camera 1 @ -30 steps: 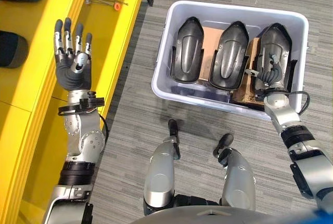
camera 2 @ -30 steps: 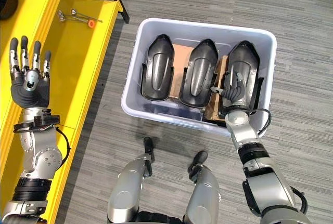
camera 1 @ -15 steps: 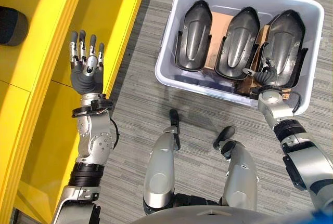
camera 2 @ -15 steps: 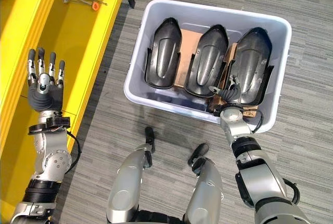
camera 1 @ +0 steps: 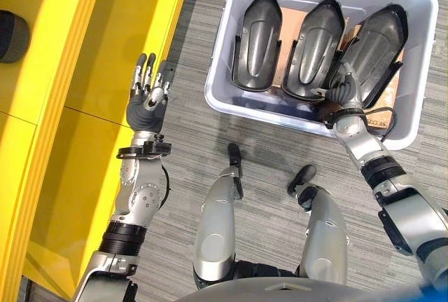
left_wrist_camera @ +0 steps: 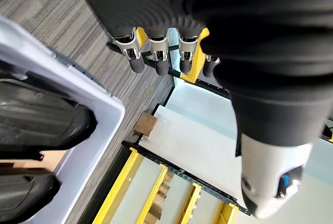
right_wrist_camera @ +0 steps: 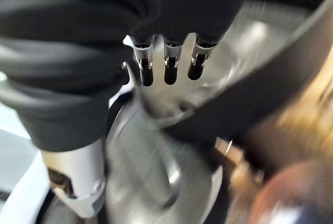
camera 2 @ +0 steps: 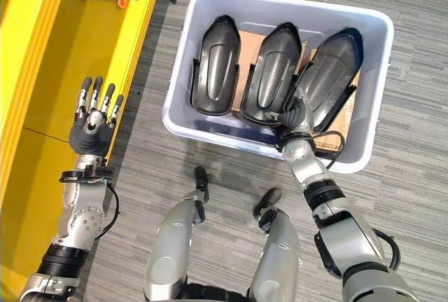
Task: Move parts from the plastic box to the shelf.
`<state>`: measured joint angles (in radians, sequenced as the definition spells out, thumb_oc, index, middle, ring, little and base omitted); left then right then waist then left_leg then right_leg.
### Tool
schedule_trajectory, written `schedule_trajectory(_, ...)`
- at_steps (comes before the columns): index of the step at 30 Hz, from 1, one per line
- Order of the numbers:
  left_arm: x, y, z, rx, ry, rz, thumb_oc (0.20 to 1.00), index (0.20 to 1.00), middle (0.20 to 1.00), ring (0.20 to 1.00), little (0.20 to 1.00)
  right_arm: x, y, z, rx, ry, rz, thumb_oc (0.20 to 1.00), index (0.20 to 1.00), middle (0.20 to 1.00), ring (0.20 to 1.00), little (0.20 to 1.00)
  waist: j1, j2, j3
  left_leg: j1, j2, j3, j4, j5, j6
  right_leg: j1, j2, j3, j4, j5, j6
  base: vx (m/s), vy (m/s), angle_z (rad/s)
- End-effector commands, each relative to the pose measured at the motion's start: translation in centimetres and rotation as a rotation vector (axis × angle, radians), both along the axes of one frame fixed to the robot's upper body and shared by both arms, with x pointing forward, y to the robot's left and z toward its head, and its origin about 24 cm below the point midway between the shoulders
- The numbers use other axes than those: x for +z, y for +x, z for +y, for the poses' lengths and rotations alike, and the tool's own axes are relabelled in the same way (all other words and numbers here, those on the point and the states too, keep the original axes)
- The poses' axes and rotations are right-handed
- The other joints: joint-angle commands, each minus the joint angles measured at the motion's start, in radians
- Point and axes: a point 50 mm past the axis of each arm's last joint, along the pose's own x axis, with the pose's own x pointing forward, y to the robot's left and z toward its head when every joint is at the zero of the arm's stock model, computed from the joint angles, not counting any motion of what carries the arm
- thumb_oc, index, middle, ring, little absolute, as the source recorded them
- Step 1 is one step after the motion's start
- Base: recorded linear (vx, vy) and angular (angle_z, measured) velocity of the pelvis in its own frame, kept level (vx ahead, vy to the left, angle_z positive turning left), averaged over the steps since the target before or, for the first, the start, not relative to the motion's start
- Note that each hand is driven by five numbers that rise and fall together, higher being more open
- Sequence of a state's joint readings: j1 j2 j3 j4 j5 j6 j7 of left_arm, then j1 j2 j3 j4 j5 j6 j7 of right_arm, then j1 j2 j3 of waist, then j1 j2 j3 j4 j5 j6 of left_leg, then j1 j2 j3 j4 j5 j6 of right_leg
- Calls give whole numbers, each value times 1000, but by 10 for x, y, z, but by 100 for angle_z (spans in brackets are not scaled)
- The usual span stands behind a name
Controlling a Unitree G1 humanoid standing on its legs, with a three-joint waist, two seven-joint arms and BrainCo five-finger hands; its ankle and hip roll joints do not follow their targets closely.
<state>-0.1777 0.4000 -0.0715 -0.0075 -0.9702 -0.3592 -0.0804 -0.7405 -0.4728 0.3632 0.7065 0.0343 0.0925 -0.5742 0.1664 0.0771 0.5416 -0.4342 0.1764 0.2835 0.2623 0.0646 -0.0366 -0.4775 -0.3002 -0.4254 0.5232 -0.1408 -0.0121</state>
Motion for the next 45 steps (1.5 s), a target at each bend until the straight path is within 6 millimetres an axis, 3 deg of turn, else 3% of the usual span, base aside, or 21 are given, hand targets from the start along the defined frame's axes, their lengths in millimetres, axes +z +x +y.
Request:
schedule_trajectory(1,15,-4,-9,-28,-8,-98,1000,1000,1000,1000,1000,30,-2,-6,-140,-151,-252,1000,1000,1000,1000,1000,-2,28,-22,25,-6,0,-51,-23,-34,10,-6,31,24,-3,95,-33,36,0)
schedule_trajectory(6,15,-4,-16,-50,-22,-105,1000,1000,1000,1000,1000,58,-11,-6,-229,-315,-509,1000,1000,1000,1000,1000,-18,41,-22,30,-12,7,-64,-21,-32,8,0,43,9,4,102,-25,49,-8)
schedule_trajectory(7,16,-5,-21,-58,17,-125,1000,1000,1000,1000,1000,79,-19,7,-143,-266,-679,1000,1000,1000,1000,1000,-33,42,-22,40,-12,13,-73,-21,-32,12,6,53,-2,4,104,-3,97,-8)
schedule_trajectory(8,16,-7,-23,-89,23,-127,1000,1000,1000,1000,1000,87,-27,12,-110,-230,-761,1000,1000,1000,1000,1000,-46,41,-22,50,-12,17,-80,-21,-33,18,11,60,-10,4,106,8,102,-17)
schedule_trajectory(10,16,-11,-27,-132,23,-133,1000,1000,1000,1000,1000,89,-39,14,-96,-179,-816,1000,1000,1000,1000,1000,-64,39,-22,68,-13,26,-89,-23,-35,27,18,71,-21,5,108,33,109,-27)
schedule_trajectory(13,17,-18,-31,-152,74,-172,1000,1000,1000,1000,1000,72,-52,12,-107,-27,-773,1000,1000,1000,1000,1000,-107,38,-22,103,-15,48,-113,-26,-36,44,33,99,-57,13,113,30,118,-27)
schedule_trajectory(18,18,-19,-31,-162,68,-188,1000,1000,1000,1000,1000,39,-44,6,-123,208,-564,1000,1000,1000,1000,1000,-125,45,-22,134,-21,64,-130,-28,-33,66,39,118,-87,20,110,29,47,-26)
schedule_trajectory(25,20,-15,-35,-215,70,-179,1000,1000,1000,1000,1000,40,-31,-8,-150,334,-512,1000,1000,1000,1000,1000,-112,59,-22,126,-31,53,-118,-34,-28,58,33,116,-58,6,101,16,-3,0)
schedule_trajectory(30,25,-13,-45,-277,96,-173,1000,1000,1000,1000,1000,63,-21,-12,-114,271,-554,1000,1000,1000,1000,1000,-93,71,-22,108,-34,43,-102,-36,-25,42,24,108,-26,-3,95,22,-15,4)
schedule_trajectory(35,26,-13,-47,-296,103,-155,1000,1000,1000,1000,1000,83,-17,-3,-79,207,-575,1000,1000,1000,1000,1000,-80,75,-22,93,-37,38,-92,-37,-24,27,17,103,-2,-10,92,27,-10,7)
schedule_trajectory(40,24,-14,-48,-326,122,-144,1000,1000,1000,1000,1000,80,-14,-4,-102,216,-537,1000,1000,1000,1000,1000,-76,78,-22,86,-36,39,-86,-39,-23,19,13,101,9,-12,90,18,6,9)
schedule_trajectory(42,21,-13,-48,-328,126,-132,1000,1000,1000,1000,1000,62,-12,-14,-174,282,-460,1000,1000,1000,1000,1000,-73,83,-22,75,-33,39,-77,-41,-23,10,9,99,18,-15,89,16,6,2)
schedule_trajectory(45,20,-13,-48,-325,120,-129,1000,1000,1000,1000,1000,53,-11,-25,-223,345,-437,1000,1000,1000,1000,1000,-72,87,-22,59,-31,37,-69,-41,-23,-7,6,100,32,-19,89,0,0,0)
